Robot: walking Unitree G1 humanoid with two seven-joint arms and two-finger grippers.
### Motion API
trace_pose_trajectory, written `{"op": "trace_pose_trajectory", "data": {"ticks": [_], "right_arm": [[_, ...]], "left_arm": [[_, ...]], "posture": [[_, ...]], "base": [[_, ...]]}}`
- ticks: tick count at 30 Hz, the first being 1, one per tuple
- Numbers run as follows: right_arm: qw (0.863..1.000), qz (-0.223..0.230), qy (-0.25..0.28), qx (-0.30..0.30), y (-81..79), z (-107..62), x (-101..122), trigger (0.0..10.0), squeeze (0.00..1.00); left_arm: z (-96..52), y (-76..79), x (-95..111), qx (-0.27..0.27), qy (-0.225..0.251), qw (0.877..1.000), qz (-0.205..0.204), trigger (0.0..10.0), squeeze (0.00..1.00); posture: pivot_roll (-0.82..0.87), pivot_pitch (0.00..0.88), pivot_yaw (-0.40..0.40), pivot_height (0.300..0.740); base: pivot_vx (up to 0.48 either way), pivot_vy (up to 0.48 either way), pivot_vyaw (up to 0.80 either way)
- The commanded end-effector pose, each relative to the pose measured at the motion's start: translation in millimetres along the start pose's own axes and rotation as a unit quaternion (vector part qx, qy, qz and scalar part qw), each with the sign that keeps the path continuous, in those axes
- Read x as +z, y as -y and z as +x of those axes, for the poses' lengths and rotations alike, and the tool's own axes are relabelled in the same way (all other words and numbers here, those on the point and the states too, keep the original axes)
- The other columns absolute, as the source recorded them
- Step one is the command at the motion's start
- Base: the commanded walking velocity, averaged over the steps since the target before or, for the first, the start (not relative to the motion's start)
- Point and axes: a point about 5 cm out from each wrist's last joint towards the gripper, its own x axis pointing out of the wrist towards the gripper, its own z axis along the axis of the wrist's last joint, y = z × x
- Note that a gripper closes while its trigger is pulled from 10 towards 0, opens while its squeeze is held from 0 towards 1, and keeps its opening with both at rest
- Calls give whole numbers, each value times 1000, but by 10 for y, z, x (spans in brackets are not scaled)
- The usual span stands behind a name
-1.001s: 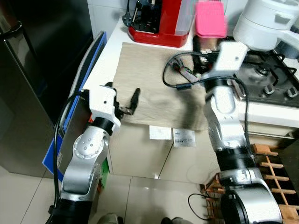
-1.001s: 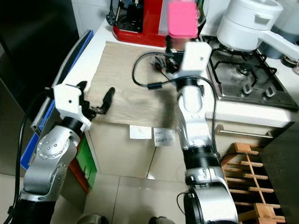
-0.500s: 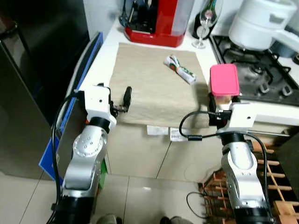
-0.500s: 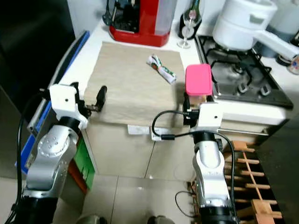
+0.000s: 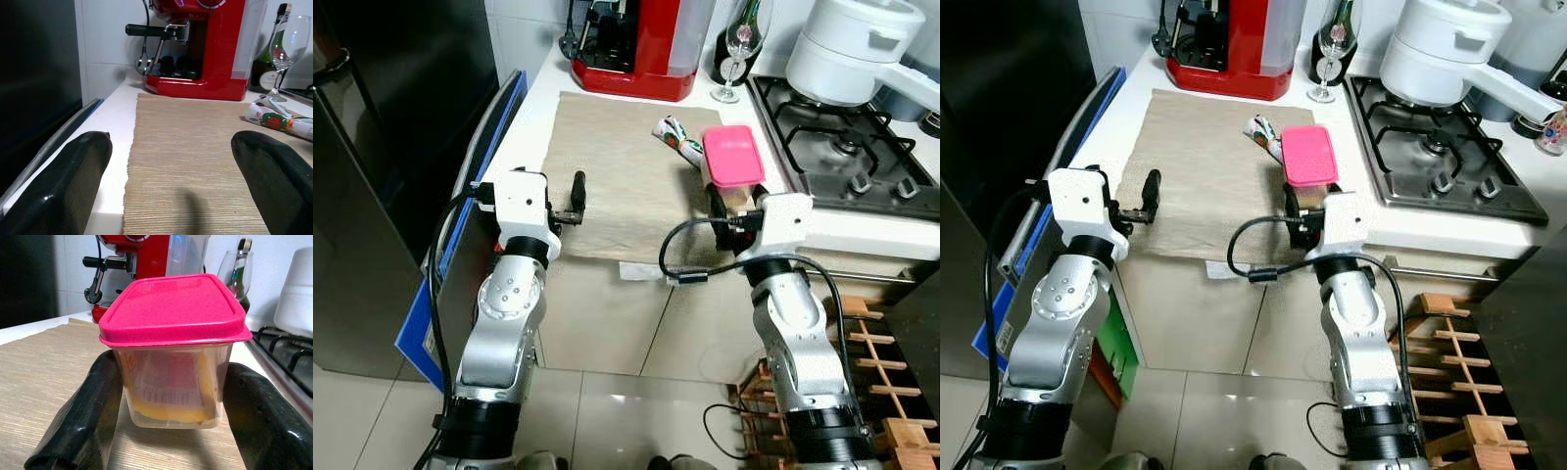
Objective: Restocking fridge
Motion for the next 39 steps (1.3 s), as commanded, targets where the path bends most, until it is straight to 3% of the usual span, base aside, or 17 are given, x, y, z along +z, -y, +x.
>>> {"op": "trace_pose_trajectory", "data": {"ticks": [1,28,39], "right_arm": [[1000,8,-14,-8,37,-6,-44,0,0],[1000,3,-16,-15,54,28,-61,0,0],[1000,0,-19,-19,74,28,-82,0,0]], "left_arm": [[14,9,-13,2,-2,1000,6,10000,0],[37,33,-21,-10,0,1000,7,10000,0],[11,59,-10,-33,8,999,-25,10000,0]], "posture": [[-7,0,-49,740],[-11,0,-42,740],[-15,0,-39,740]], "base": [[-315,0,0],[-323,0,0],[0,0,0]]}}
